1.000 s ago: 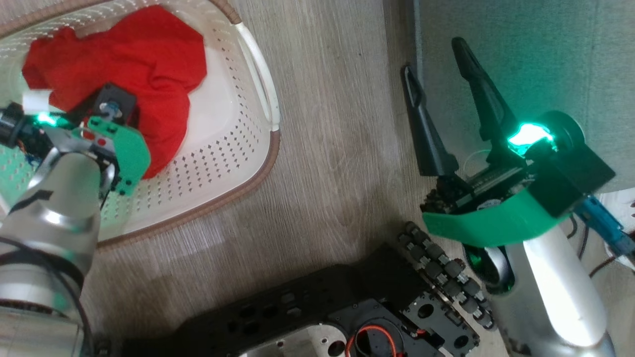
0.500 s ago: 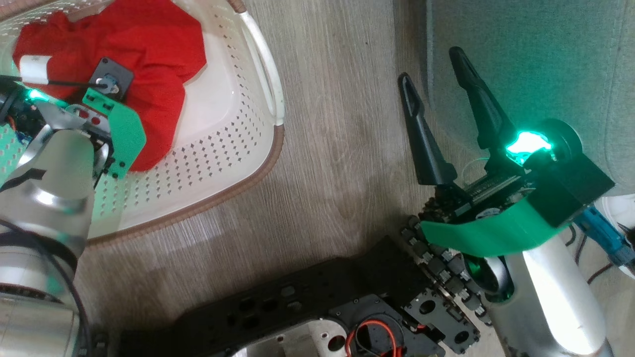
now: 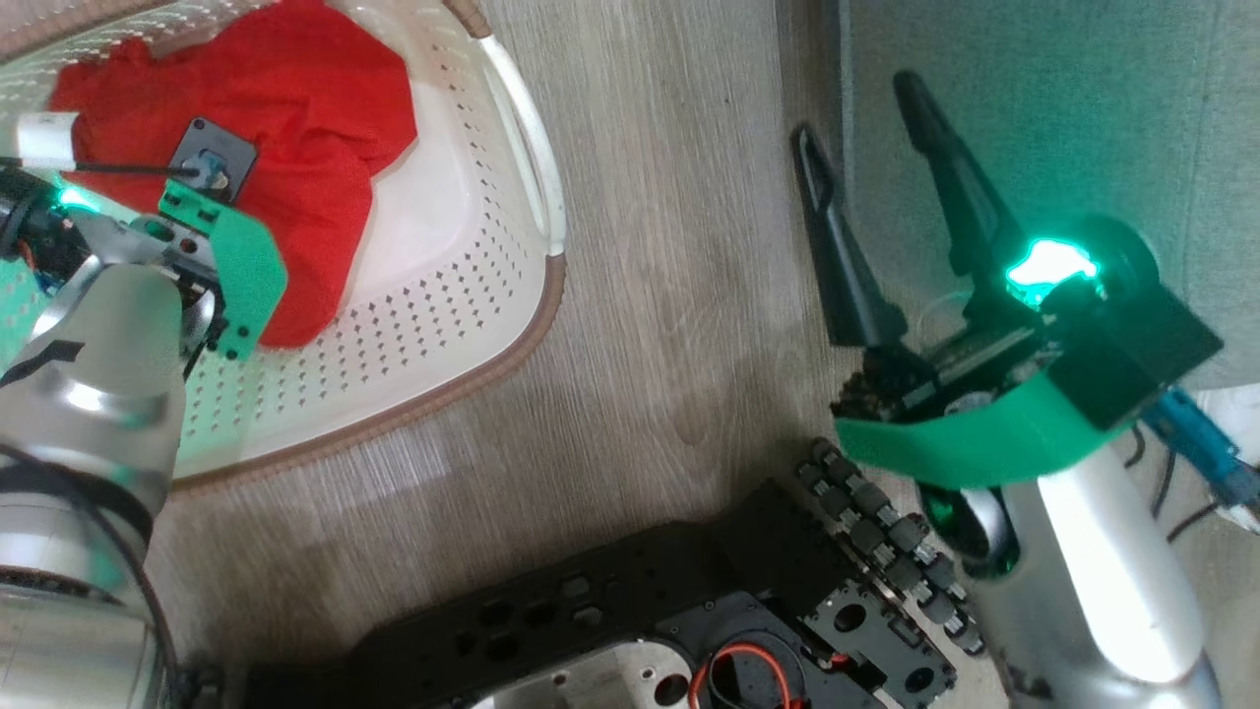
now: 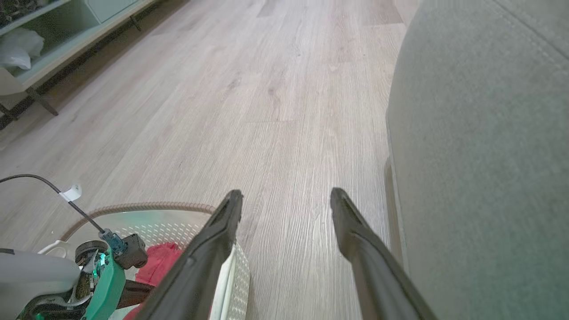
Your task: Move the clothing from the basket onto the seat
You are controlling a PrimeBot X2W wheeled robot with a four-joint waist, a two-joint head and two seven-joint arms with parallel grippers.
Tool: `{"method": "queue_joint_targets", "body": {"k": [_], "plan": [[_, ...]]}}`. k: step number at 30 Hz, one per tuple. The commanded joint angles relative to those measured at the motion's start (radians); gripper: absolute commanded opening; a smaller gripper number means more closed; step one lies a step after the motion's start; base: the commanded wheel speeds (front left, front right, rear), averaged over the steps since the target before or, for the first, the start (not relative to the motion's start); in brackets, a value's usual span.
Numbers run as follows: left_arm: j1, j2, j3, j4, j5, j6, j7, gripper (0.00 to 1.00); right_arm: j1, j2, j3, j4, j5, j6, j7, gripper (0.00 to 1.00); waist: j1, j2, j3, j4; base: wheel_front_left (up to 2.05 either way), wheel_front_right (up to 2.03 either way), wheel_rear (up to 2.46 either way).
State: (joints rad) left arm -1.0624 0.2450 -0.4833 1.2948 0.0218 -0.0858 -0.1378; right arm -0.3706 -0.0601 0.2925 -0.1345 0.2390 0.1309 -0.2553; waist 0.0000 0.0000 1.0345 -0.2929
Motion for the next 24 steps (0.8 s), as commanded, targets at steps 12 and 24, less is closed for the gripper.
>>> {"method": "queue_joint_targets", "body": {"k": [12, 24], "plan": [[0.121, -0.026, 0.020, -0.004, -0.048, 0.000, -0.094, 0.00, -0.031, 0.010, -0.006, 0.049, 0.002, 0.000, -0.006, 1.00, 0.0000, 0.0000, -0.172, 0.052, 0.00, 0.00, 0.00], [0.279, -0.080, 0.070, -0.175, -0.137, 0.005, -0.124, 0.00, 0.034, 0.010, -0.058, 0.119, -0.018, 0.000, -0.006, 1.00, 0.0000, 0.0000, -0.469, 0.125, 0.00, 0.00, 0.00]]}}
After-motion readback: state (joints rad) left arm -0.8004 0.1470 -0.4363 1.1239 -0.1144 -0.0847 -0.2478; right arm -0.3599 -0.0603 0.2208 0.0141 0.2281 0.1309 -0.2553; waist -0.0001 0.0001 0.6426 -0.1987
